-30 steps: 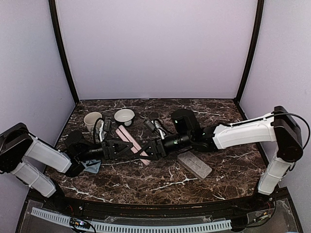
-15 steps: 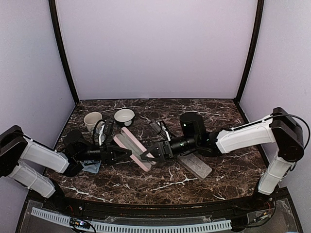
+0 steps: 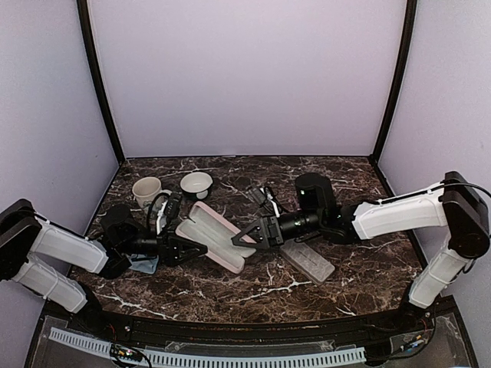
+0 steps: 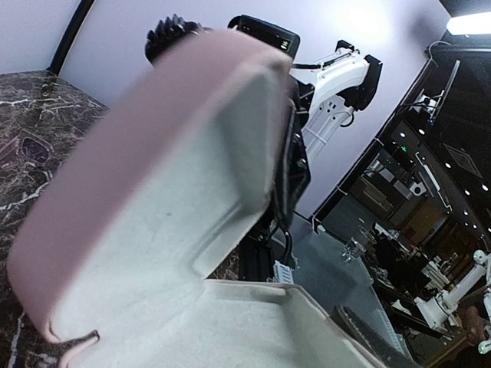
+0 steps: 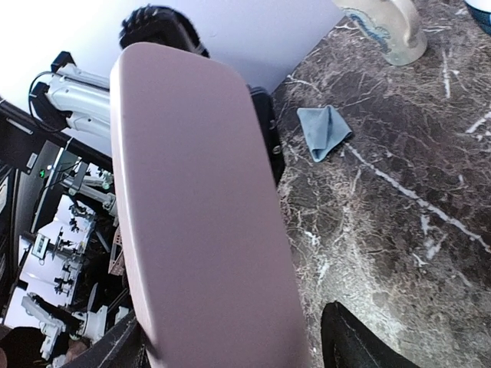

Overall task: Organize the sunglasses
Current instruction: Open the sunglasses case, then pass from the left arm to the right

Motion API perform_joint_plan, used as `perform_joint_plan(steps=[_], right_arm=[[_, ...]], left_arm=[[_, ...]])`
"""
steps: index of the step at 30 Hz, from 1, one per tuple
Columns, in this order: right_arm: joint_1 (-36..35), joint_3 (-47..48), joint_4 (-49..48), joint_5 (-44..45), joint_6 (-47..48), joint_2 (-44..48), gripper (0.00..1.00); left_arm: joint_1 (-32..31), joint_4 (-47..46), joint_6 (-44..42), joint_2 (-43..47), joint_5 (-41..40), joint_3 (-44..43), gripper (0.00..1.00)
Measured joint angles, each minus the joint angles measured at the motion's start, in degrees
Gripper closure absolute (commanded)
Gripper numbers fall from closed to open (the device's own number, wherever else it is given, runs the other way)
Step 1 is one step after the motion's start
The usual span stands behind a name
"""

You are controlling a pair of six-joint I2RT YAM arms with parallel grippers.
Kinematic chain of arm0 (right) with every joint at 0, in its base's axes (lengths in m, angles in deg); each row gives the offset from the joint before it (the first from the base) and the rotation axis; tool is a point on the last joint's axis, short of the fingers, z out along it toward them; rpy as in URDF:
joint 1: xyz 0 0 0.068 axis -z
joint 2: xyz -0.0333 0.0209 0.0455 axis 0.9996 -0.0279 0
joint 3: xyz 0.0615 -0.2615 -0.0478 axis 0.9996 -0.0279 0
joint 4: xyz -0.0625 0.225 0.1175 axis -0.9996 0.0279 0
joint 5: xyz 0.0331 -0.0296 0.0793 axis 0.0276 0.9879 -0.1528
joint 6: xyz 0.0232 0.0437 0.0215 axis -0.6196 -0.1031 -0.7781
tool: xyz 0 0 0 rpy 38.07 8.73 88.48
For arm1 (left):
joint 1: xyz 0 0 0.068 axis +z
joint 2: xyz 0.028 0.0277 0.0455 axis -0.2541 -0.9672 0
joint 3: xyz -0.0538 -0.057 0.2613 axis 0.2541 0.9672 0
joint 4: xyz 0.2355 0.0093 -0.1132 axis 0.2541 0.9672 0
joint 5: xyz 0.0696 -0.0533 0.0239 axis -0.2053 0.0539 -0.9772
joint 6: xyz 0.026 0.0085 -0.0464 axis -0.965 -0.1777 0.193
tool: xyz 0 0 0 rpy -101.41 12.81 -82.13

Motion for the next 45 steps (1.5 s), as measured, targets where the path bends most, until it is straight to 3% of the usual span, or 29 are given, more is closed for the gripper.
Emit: perform_joint_plan(steps=[8,13,18,24,30,37,40,45], right_arm=[[2.93,0.00,6.29,4.20,1.75,2.21,0.25],[2.29,0.87,11.17,5.53,5.05,2.23,0.31],[-0.09,4.11,16.41,7.82,9.44,2.23,0.40],[-1.99,8.55,23.45,12.07,14.97,2.19,0.65],[-2.40,11.10,27.56,15.74,19.21,0.72,0.77],[-3.08,12.28,31.32,18.73,23.74,-0.68,0.91],[-3.15,12.98,32.94,20.26,25.77,-0.68,0.96],[-3.30,14.21,35.08,23.10,28.52,-0.59,1.00]], left_arm=[[-0.13,0.20,-1.57,-0.04,3.76,0.02,1.00],[-0.13,1.25,-1.90,-1.38,3.13,-0.02,1.00],[-0.13,2.95,-1.86,-3.89,1.88,-1.11,1.00],[-0.13,2.71,-0.87,-5.73,1.95,-1.75,1.00],[-0.17,2.60,-0.39,-5.81,2.23,-1.77,1.00],[-0.22,3.21,0.28,-5.99,3.19,-2.01,0.84],[-0.24,3.06,0.70,-6.32,3.43,-2.19,0.69],[-0.35,2.25,0.72,-6.60,2.21,-2.08,0.35]])
